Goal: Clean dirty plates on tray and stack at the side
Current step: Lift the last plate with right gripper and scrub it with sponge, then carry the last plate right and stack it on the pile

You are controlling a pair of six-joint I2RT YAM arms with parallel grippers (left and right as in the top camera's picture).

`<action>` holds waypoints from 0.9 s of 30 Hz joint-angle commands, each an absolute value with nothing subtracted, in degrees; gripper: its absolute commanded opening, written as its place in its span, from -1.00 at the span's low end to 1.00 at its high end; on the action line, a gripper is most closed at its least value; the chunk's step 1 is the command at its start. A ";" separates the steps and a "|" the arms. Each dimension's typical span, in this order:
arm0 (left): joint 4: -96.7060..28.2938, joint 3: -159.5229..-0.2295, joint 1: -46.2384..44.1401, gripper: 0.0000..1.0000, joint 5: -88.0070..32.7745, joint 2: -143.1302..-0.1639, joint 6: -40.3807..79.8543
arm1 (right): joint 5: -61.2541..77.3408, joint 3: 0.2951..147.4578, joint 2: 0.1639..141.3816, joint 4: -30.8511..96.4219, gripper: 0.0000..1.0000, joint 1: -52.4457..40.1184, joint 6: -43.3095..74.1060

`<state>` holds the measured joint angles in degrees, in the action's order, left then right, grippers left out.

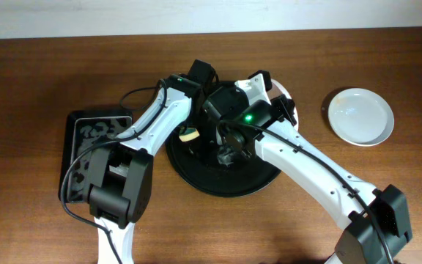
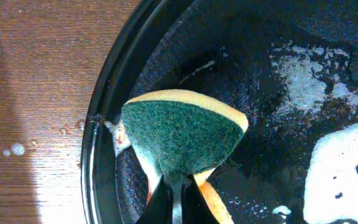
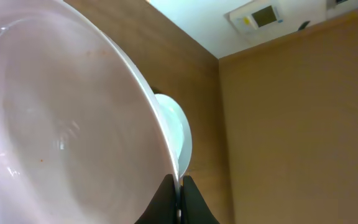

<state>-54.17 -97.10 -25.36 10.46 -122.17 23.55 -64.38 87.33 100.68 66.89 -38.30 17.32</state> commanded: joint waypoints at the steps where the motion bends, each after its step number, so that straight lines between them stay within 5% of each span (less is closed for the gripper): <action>1: -54.08 -98.26 -25.06 -1.00 10.00 -121.36 23.03 | -68.20 88.42 98.87 67.11 -0.92 -38.72 18.94; 14: -54.08 -98.26 -25.06 -1.00 8.56 -121.36 23.03 | -64.86 88.42 98.39 67.31 -0.92 -38.59 21.96; 23: -54.35 -98.26 -25.08 -1.00 8.54 -121.36 23.03 | -47.07 88.42 97.43 68.20 -0.92 -30.96 26.00; 27: -54.54 -98.26 -25.06 -1.00 8.54 -121.36 23.00 | -22.61 91.20 96.31 68.49 -0.92 -16.73 25.47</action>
